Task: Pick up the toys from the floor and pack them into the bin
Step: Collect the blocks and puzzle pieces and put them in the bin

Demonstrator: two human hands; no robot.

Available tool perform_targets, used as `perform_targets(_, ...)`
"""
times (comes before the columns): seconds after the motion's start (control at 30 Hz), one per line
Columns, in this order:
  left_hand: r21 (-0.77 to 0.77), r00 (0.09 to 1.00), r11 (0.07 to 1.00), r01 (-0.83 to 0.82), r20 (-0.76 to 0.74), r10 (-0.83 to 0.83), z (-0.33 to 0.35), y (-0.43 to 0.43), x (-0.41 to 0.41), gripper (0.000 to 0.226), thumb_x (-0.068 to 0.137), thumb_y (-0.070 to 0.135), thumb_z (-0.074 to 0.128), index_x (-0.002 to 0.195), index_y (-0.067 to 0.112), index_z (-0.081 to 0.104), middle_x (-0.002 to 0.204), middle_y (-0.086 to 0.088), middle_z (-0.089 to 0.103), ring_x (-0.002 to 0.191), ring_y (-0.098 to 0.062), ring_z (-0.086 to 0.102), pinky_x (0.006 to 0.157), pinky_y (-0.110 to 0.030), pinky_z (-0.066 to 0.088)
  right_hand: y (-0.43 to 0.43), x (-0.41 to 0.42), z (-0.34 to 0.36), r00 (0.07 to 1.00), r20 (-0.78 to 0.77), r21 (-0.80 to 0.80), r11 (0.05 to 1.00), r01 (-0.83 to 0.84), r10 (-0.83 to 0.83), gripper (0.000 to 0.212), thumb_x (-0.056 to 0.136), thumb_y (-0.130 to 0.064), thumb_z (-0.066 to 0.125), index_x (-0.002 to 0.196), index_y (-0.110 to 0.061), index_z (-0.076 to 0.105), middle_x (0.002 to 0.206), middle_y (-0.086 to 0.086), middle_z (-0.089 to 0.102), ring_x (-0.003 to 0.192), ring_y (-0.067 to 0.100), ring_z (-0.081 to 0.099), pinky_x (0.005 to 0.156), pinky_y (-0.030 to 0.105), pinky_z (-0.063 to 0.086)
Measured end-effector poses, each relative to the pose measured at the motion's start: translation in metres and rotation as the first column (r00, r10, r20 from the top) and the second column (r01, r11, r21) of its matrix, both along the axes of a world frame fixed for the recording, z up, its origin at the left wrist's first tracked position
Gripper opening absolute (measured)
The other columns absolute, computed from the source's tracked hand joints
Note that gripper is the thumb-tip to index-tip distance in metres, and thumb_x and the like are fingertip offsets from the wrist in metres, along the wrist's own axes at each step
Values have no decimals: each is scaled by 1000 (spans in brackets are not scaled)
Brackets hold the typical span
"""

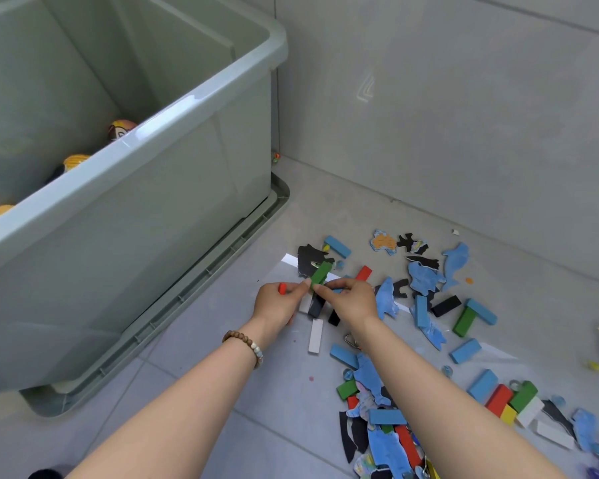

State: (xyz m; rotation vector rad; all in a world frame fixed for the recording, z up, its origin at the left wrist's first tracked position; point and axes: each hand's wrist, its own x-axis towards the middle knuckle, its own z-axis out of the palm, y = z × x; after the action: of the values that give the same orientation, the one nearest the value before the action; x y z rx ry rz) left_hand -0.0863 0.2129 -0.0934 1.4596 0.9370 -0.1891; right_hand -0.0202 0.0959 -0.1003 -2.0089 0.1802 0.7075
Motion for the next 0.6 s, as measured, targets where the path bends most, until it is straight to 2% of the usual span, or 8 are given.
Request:
perform_targets(0.07, -10, 1000, 1000, -8, -5, 8, 0, 0, -1, 33, 87, 31, 65, 60, 15, 59, 47, -2, 38, 44, -16, 33, 42, -17, 32, 1, -1, 3, 999, -45, 35, 999, 30, -29, 21, 76, -25, 76, 90, -10, 70, 90, -1, 66, 85, 12, 58, 73, 20, 41)
perform_targets(0.17, -10, 1000, 1000, -19, -14, 19, 0, 2, -4, 21, 87, 31, 65, 74, 15, 66, 49, 0, 42, 45, -15, 35, 41, -18, 34, -1, -1, 7, 997, -66, 75, 997, 31, -27, 15, 79, -21, 74, 89, -11, 69, 82, -4, 62, 76, 8, 55, 66, 16, 39)
perform_targets(0.23, 21, 999, 999, -40, 1, 40, -1, 5, -5, 16, 85, 32, 67, 85, 16, 67, 55, 0, 48, 46, -15, 38, 41, -19, 35, -7, -2, 7, 1000, 1, 38, 999, 28, -28, 16, 79, -26, 73, 87, -14, 65, 67, -7, 52, 62, 7, 47, 57, 19, 35)
perform_targets(0.3, 59, 999, 997, -47, 26, 45, -3, 7, -5, 20, 83, 34, 69, 90, 16, 67, 59, 1, 51, 46, -14, 39, 39, -18, 35, -14, -6, 7, 998, 70, -63, 998, -5, 9, 21, 78, -34, 73, 78, -16, 61, 61, -7, 46, 56, 8, 43, 54, 23, 35)
perform_targets(0.4, 79, 999, 996, -40, 27, 38, -3, 8, -4, 20, 81, 36, 71, 88, 16, 69, 57, 3, 51, 46, -13, 40, 43, -18, 35, -19, -12, 9, 994, 79, -147, 987, -68, 80, 25, 76, -41, 73, 68, -21, 60, 65, -8, 56, 62, 8, 52, 62, 28, 43)
perform_targets(0.47, 80, 999, 996, -44, 28, 42, -3, 7, -2, 19, 79, 34, 73, 85, 16, 71, 57, 7, 53, 49, -8, 42, 48, -17, 36, -19, -15, 9, 994, 88, -163, 985, -56, 71, 29, 73, -43, 76, 74, -19, 59, 64, -7, 55, 61, 10, 51, 61, 28, 43)
perform_targets(0.6, 99, 999, 994, -54, 13, 53, -5, 5, 4, 22, 75, 33, 77, 84, 15, 70, 63, 8, 56, 54, -7, 46, 59, -21, 42, -24, -10, 10, 986, 158, -139, 987, 76, -54, 37, 71, -42, 77, 86, -17, 54, 67, -4, 52, 62, 14, 50, 61, 31, 44)
